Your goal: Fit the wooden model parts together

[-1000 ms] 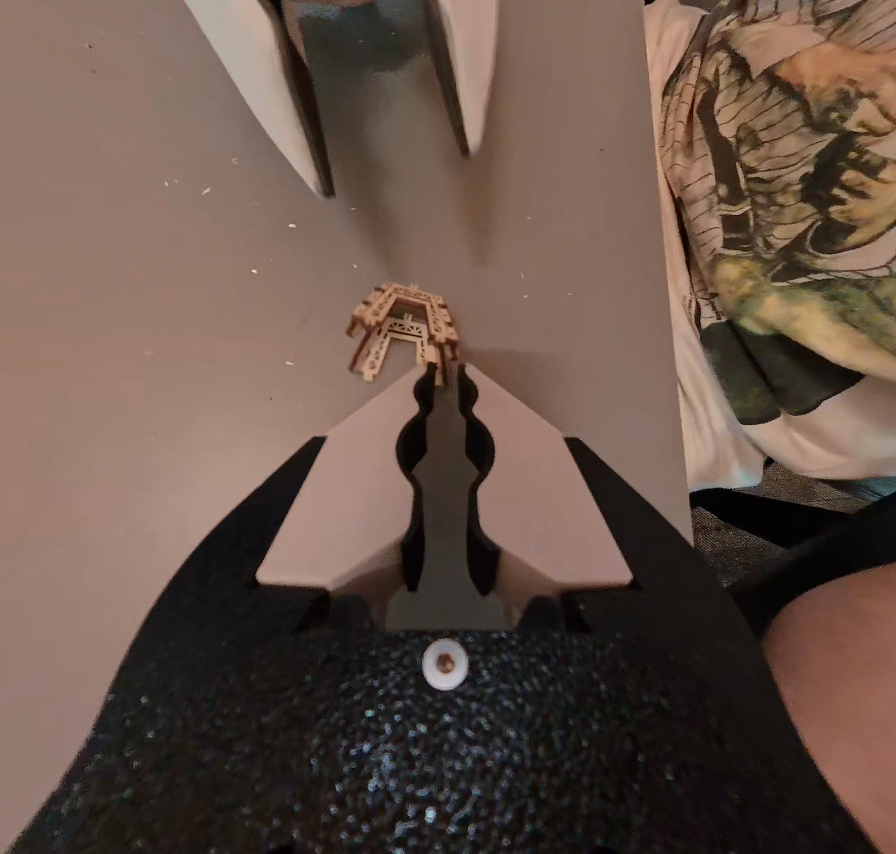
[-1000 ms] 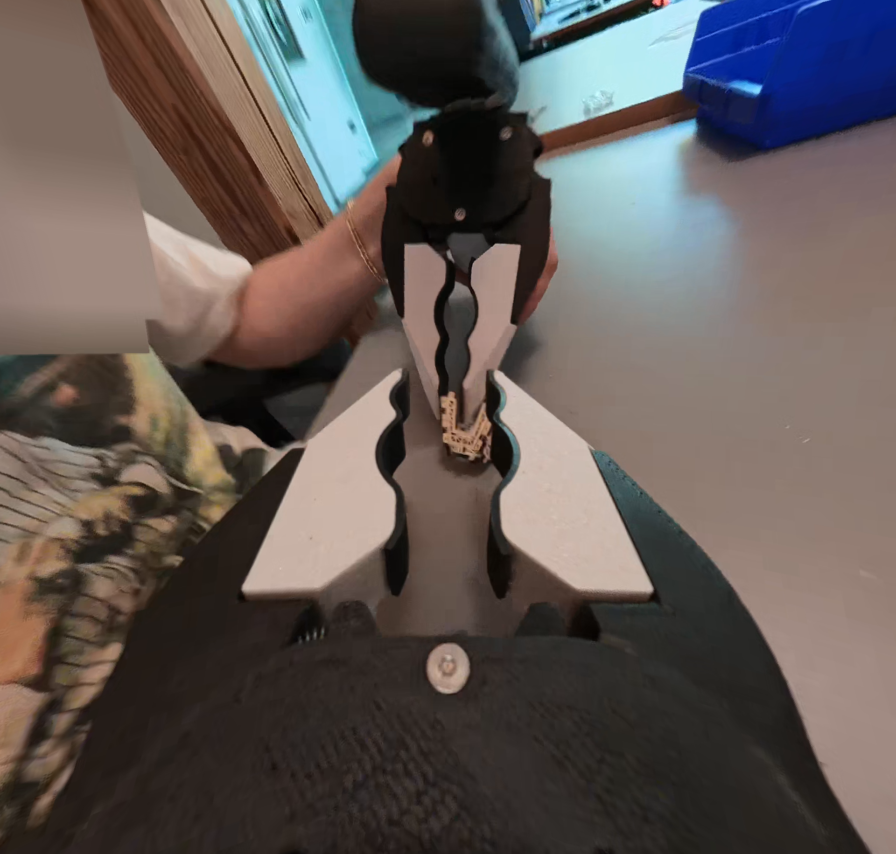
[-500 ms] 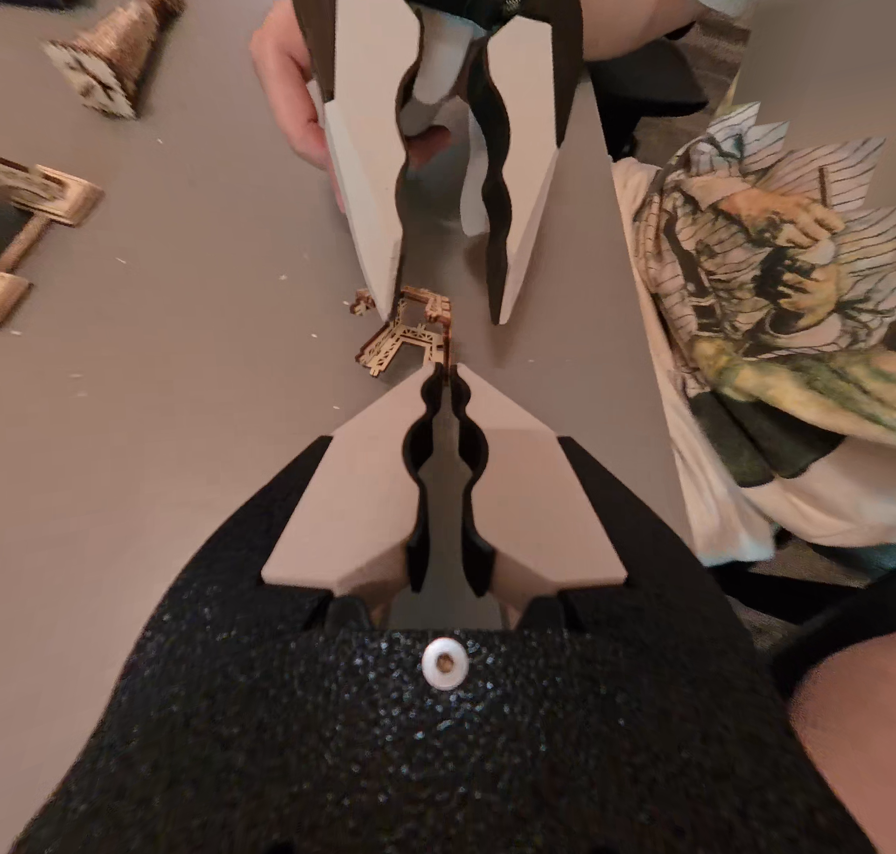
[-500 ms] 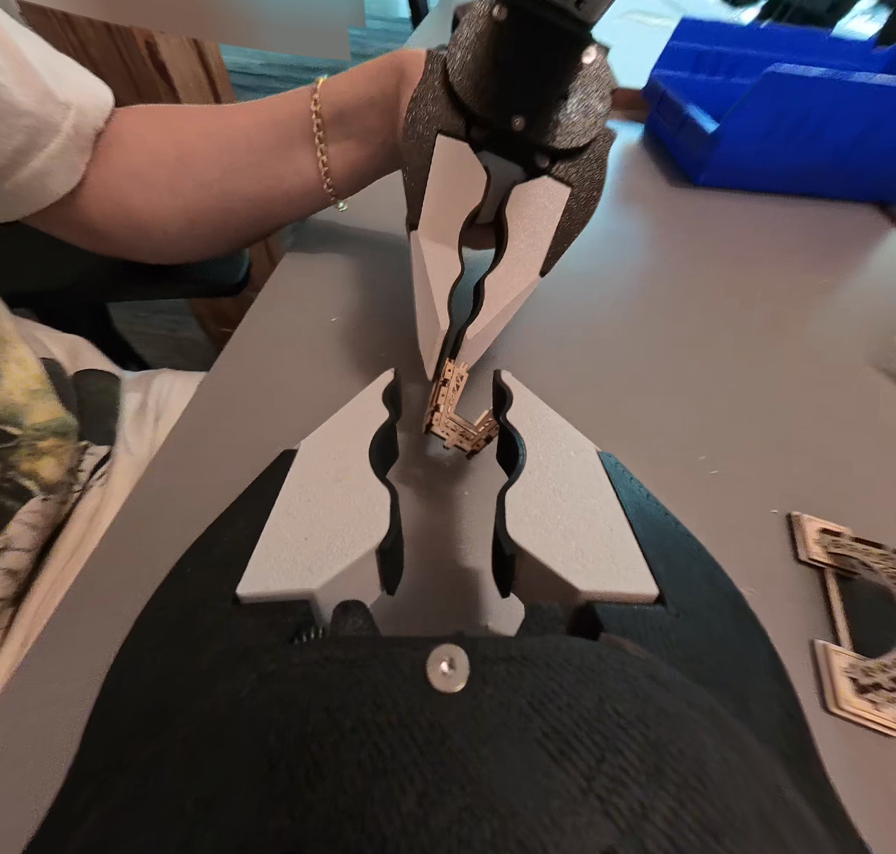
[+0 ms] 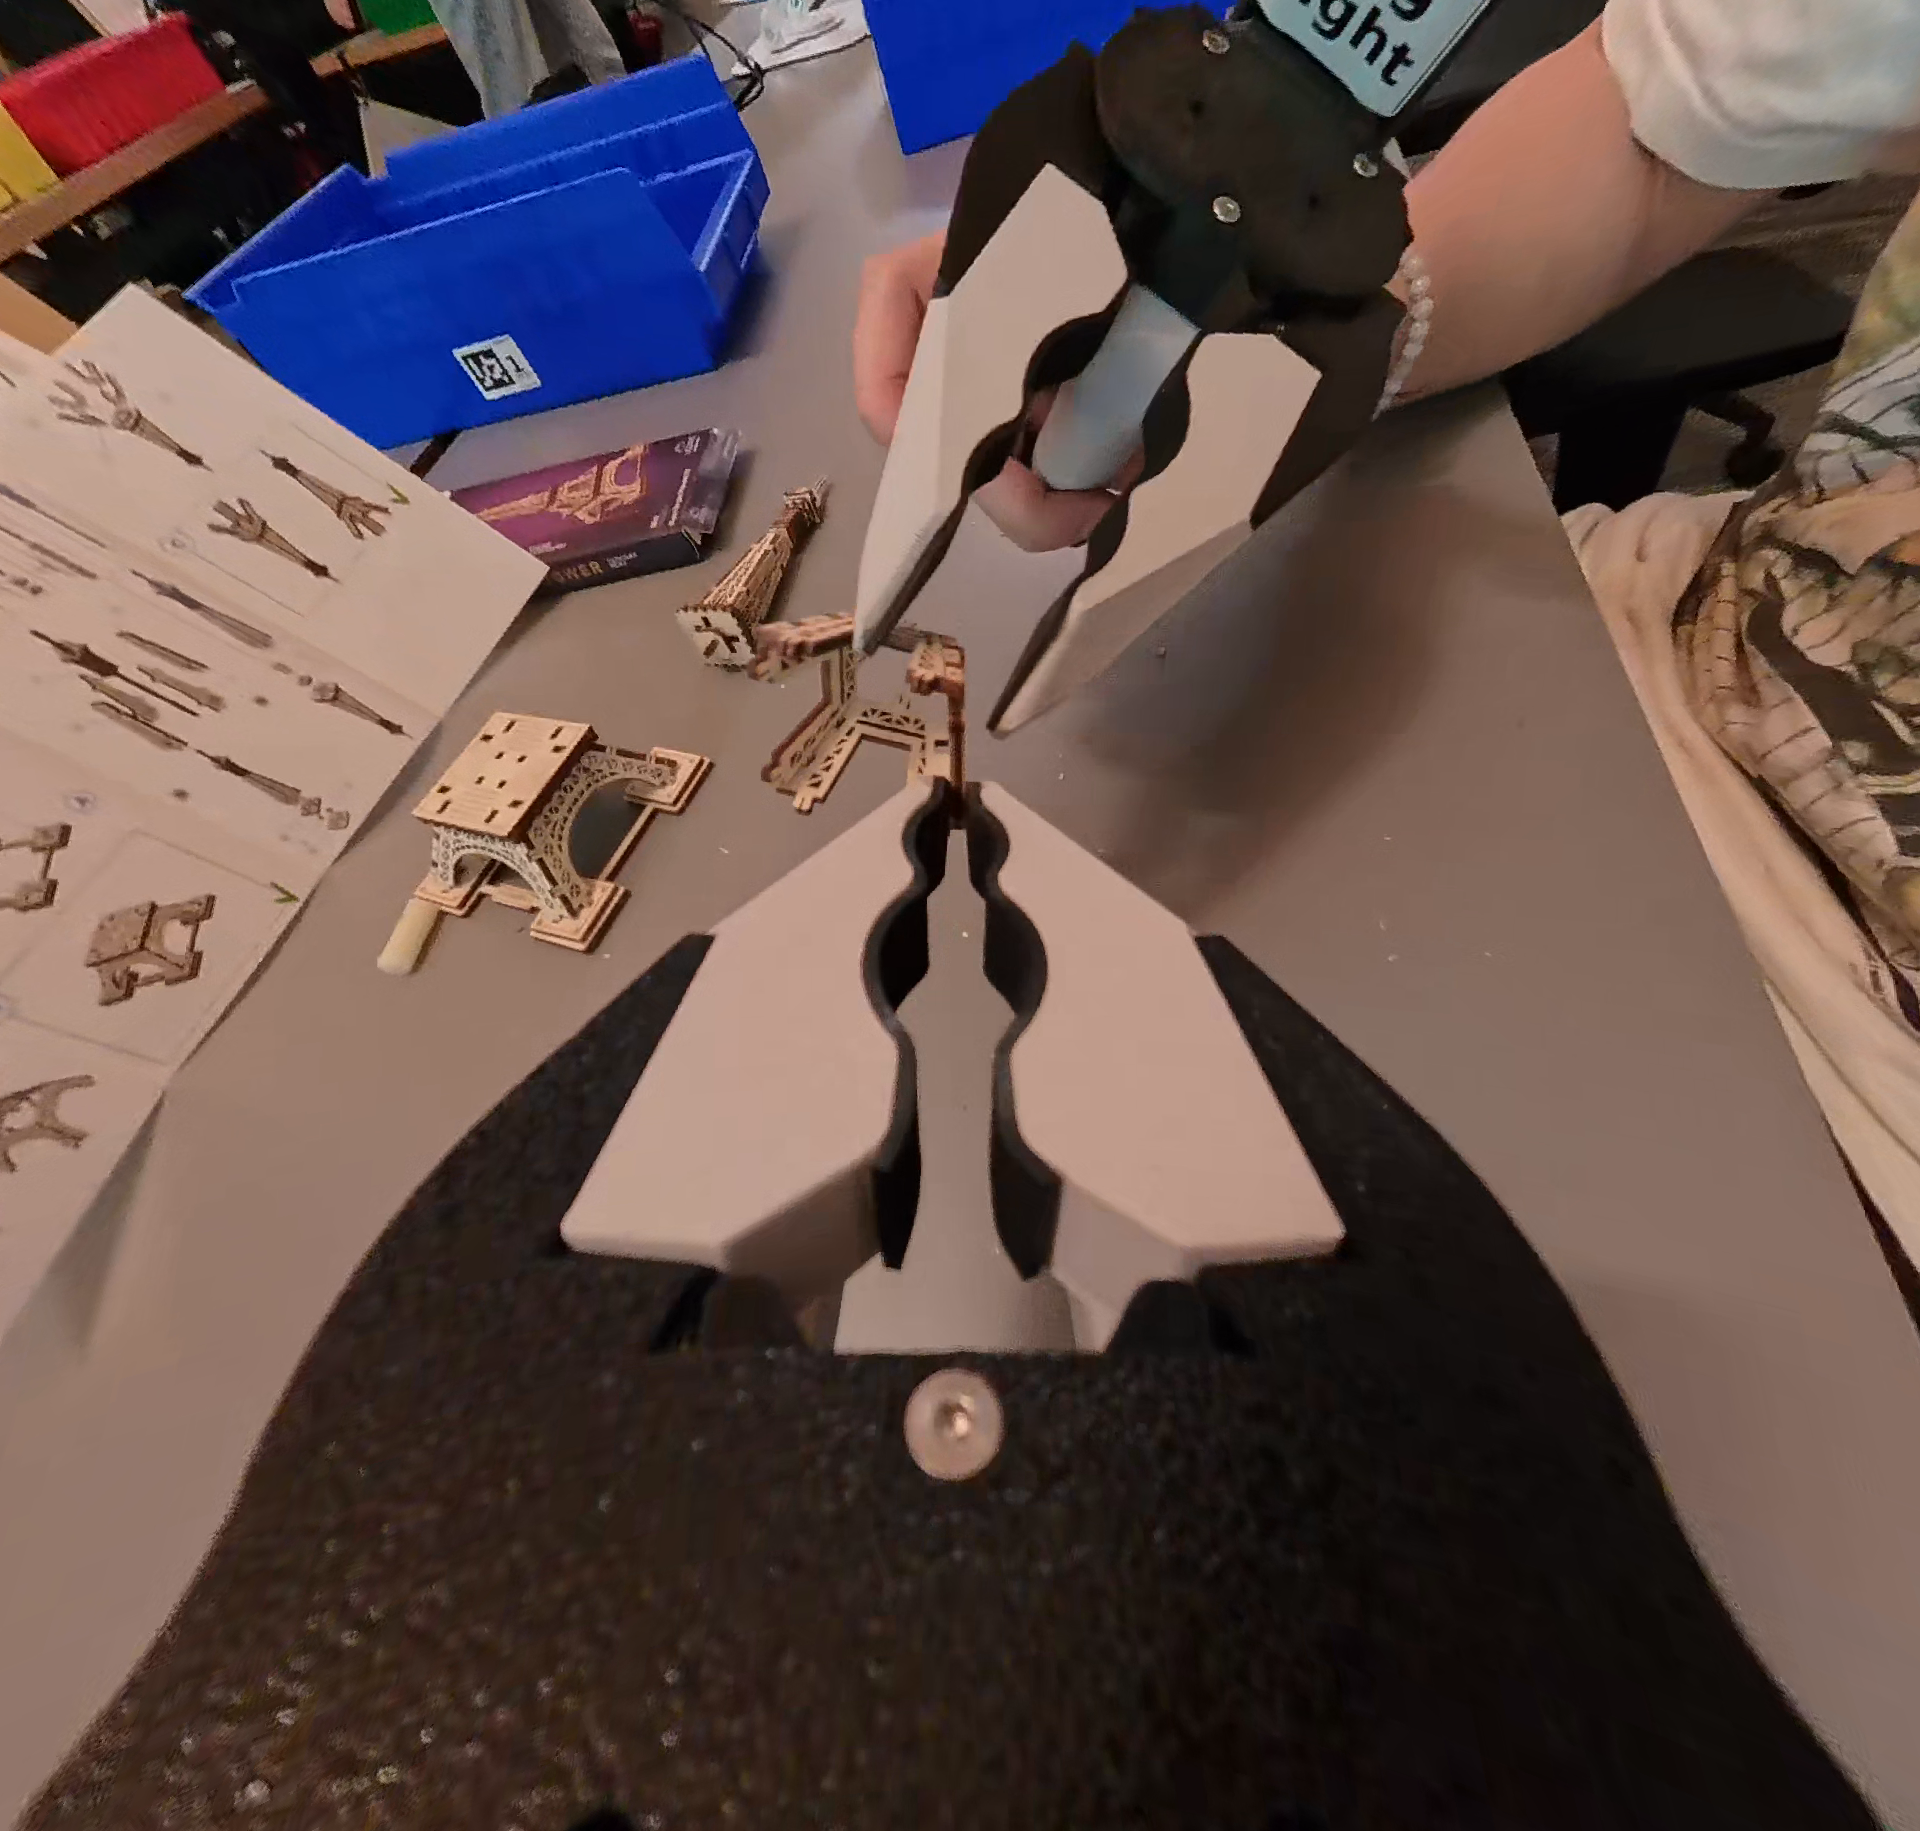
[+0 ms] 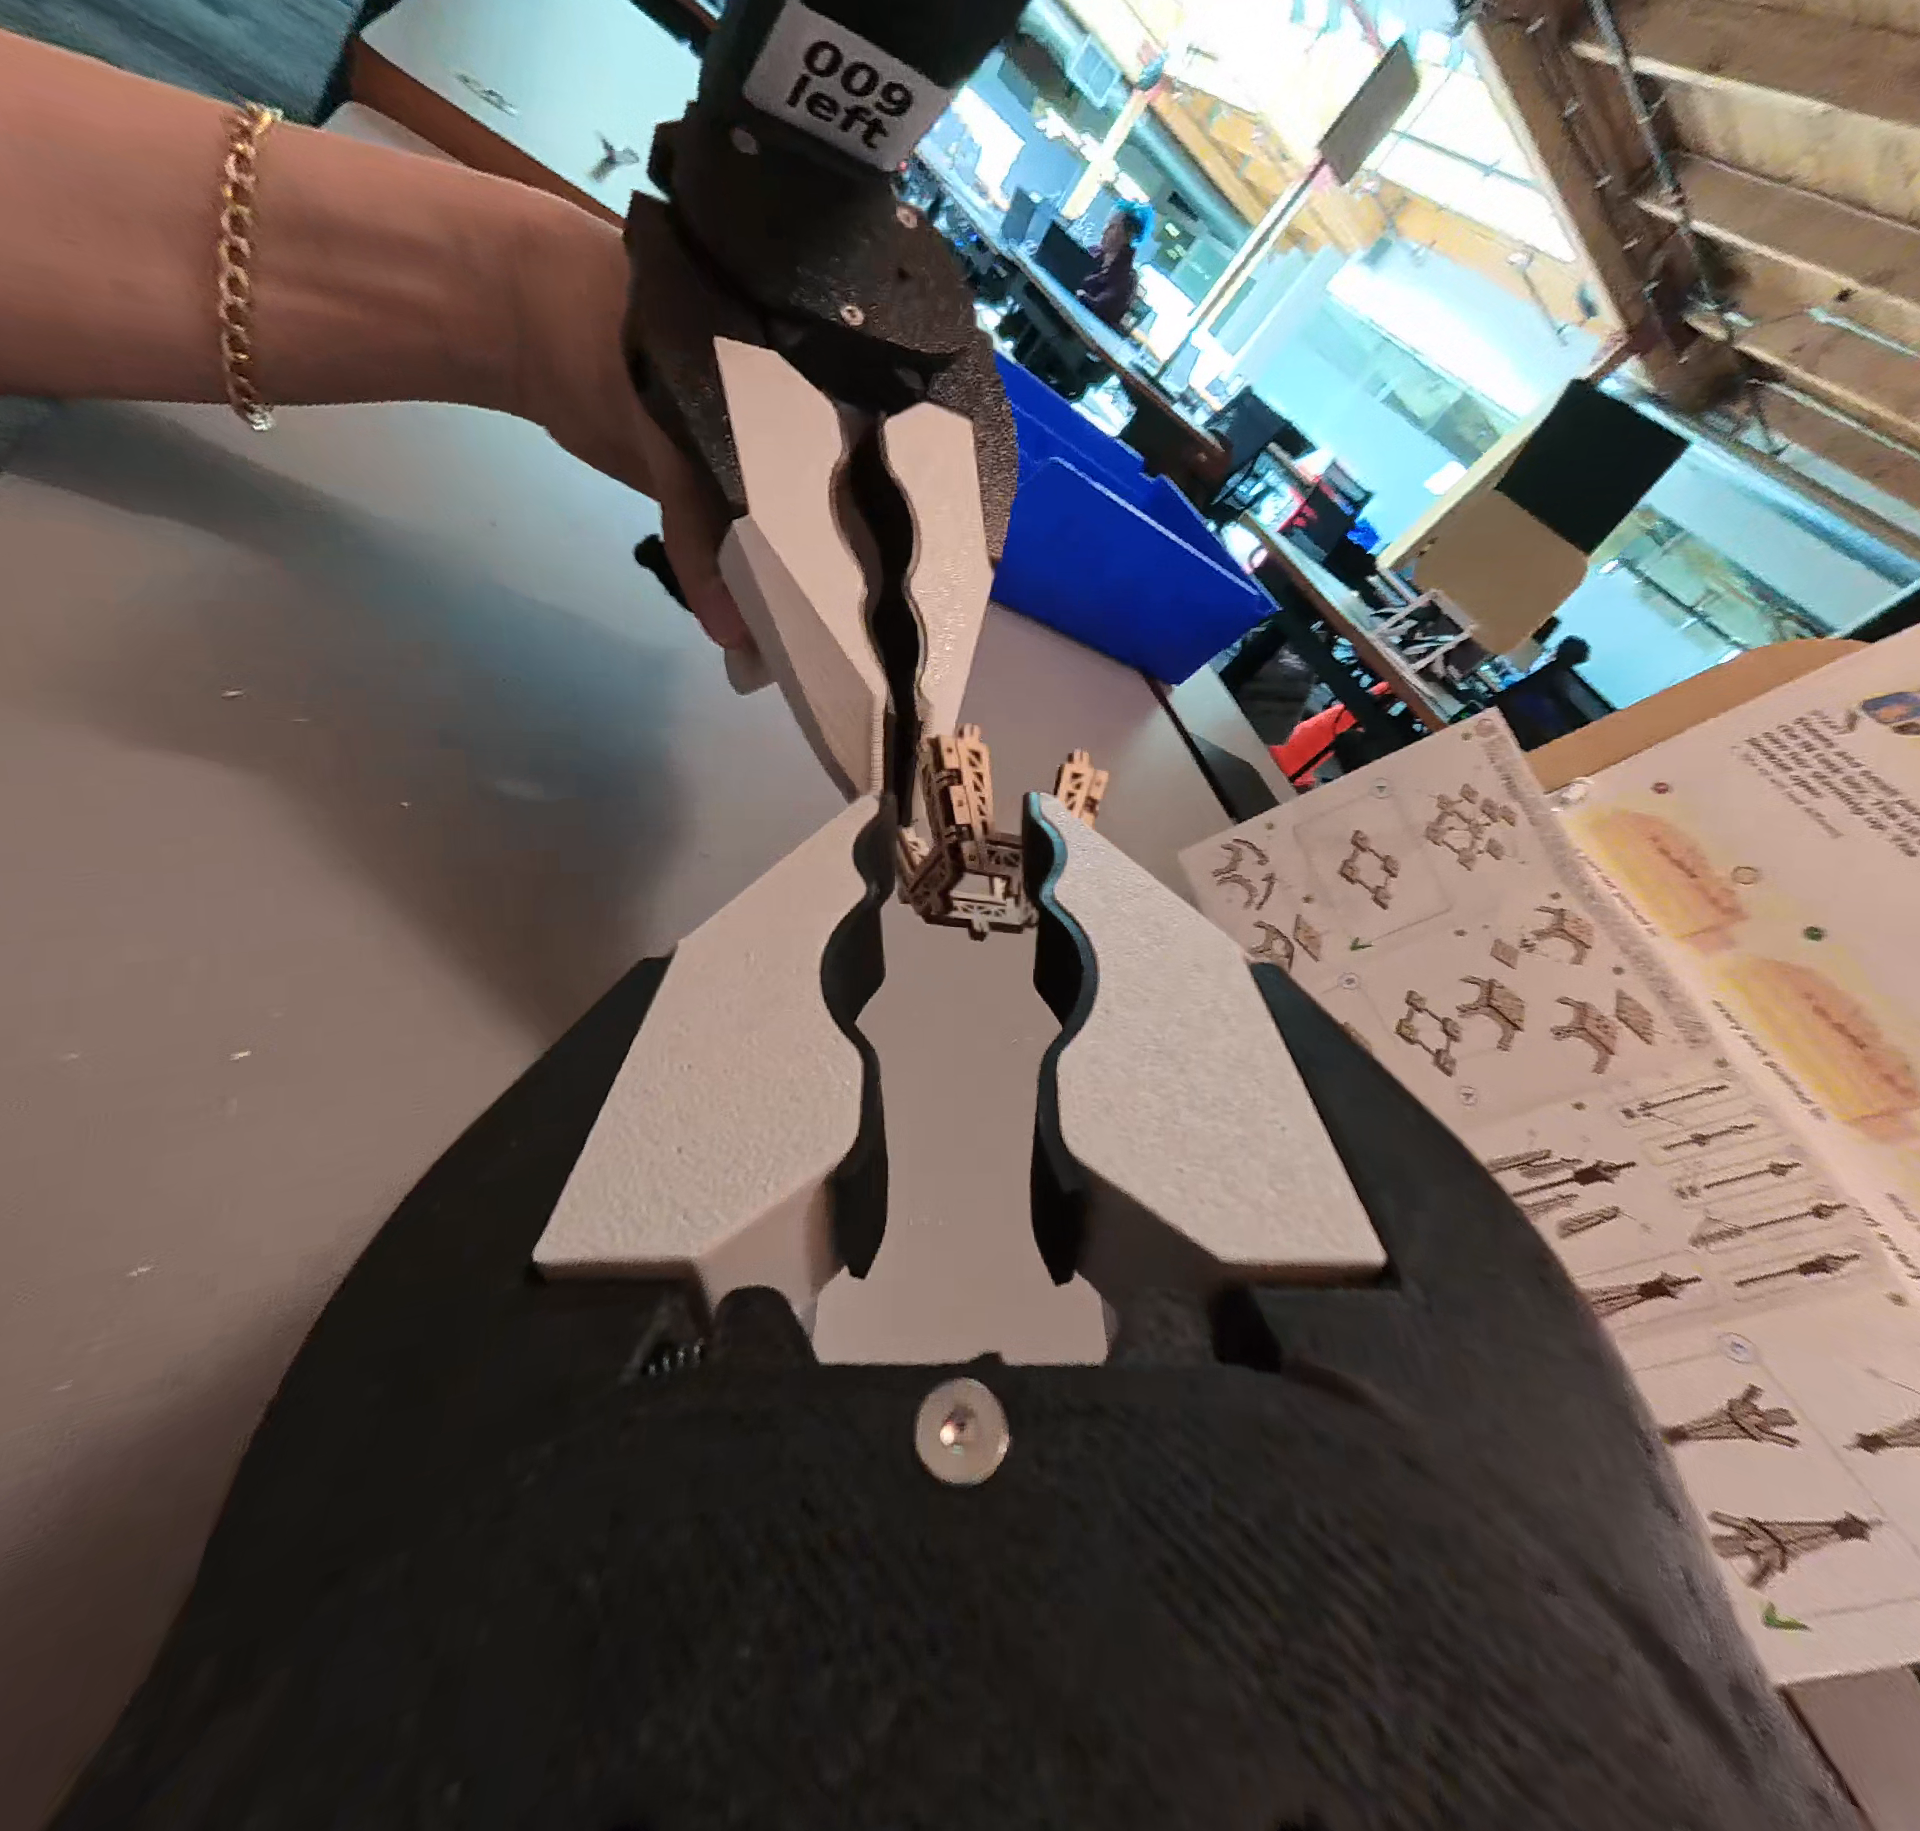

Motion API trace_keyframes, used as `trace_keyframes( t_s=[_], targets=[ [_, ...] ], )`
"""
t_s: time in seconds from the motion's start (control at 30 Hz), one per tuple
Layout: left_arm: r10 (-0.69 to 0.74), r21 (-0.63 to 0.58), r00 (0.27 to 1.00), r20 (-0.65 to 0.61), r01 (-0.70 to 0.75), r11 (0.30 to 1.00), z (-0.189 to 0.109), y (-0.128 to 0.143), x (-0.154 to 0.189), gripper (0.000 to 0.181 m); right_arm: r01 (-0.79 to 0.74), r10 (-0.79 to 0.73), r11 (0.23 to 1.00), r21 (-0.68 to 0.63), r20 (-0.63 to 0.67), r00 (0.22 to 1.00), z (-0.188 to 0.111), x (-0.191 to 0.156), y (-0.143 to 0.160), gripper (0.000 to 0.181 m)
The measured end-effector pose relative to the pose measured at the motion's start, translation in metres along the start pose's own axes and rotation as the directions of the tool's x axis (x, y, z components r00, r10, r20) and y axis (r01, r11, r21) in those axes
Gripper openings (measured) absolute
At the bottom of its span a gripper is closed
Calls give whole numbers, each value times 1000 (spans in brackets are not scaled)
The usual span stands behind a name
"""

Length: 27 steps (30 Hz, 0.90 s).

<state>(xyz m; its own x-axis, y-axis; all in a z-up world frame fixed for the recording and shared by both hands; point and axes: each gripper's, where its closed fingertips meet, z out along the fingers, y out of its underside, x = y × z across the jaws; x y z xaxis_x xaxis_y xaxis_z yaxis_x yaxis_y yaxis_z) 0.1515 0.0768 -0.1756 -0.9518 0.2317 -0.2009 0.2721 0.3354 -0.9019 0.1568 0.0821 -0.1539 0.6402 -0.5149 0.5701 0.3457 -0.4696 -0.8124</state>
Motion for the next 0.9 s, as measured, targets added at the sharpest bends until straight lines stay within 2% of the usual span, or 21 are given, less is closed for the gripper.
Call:
trace_keyframes(
  t_s=[0.23, 0.4, 0.7, 0.9],
  targets=[
    [66, -6, 998, 22, -66, 998, 3, -3, 1, 0, 11, -11, 1000, 13, -3, 1000, -2, 2, -1, 14],
    [59, -30, 998, 35, -58, 998, 2, -2, -1, 0, 30, -30, 1000, 0, -5, 1000, -1, 1, 1, 11],
    [-69, -79, 996, 52, 73, 994, 5, -5, -4, 0, 69, -72, 996, -55, -61, 996, 0, 9, 12, 10],
    [-100, -115, 991, 85, 109, 987, 6, -2, -7, 0, 89, -96, 991, -97, -70, 993, 1, 12, 15, 10]
  ],
)
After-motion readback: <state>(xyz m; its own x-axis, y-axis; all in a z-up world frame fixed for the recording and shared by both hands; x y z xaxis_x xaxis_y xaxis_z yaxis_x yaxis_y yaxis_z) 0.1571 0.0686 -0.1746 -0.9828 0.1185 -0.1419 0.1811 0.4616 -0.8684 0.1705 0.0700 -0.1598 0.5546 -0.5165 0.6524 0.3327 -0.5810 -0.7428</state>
